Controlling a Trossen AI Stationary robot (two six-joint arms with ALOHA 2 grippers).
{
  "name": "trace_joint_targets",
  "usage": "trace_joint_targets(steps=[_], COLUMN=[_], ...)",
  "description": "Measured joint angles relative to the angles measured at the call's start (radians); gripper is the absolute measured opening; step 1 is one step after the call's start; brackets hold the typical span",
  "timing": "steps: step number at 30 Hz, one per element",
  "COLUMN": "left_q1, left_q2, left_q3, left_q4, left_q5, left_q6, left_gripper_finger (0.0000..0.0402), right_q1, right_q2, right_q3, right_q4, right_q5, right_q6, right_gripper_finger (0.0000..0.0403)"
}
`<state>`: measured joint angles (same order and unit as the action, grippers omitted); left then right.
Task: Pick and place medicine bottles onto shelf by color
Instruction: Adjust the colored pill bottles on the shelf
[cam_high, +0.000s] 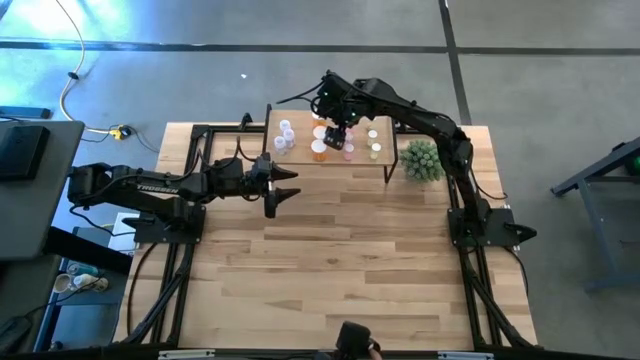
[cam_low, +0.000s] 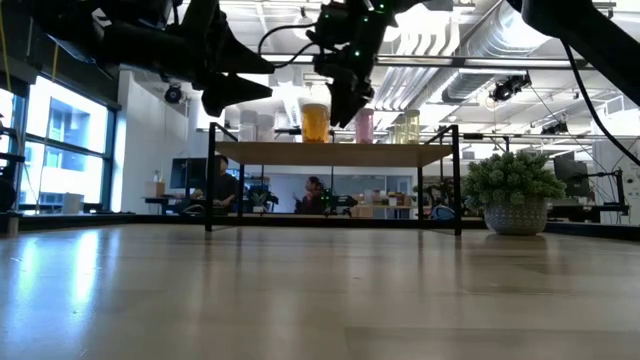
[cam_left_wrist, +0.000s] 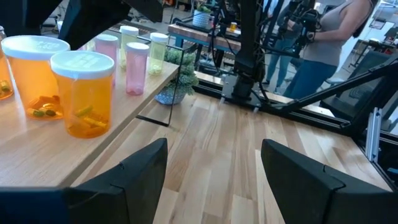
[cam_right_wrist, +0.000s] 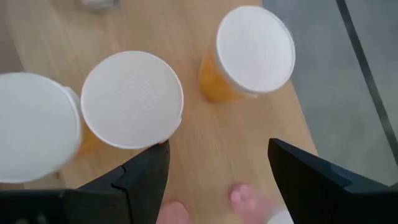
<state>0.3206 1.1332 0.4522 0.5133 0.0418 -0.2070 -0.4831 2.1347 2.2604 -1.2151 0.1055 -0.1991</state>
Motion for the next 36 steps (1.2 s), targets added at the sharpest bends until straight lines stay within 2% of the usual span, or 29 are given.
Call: trace_joint_targets(steps=[6,12,18,25,36], left_q1=[0.0,0.0,0.0,0.0,0.0], left_q2=[0.0,0.0,0.0,0.0,0.0], left_q3=[0.0,0.0,0.0,0.0,0.0], left_q4=[0.0,0.0,0.0,-0.01,-0.012], left_q5=[0.0,0.0,0.0,0.0,0.0], left_q6=[0.0,0.0,0.0,-0.003,-0.003], left_gripper_finger=[0.025,0.025,0.025,0.025,0.025], right_q1=[0.0,0.0,0.0,-0.003,-0.049], right_q2=[0.0,0.0,-0.004,-0.051,-0.098], right_q3=[0.0,0.009,0.092,0.094,0.095], right_q4=[0.031,-0.002,-0.055,-0.084,-0.21], right_q5=[0.002,0.078,0.078,0.073,-0.054], right_q6=[-0.008,-0.011,-0.037,-0.089,-0.033], right_gripper_finger=[0.0263,0.0263,0.0263,0.0263,0.0263])
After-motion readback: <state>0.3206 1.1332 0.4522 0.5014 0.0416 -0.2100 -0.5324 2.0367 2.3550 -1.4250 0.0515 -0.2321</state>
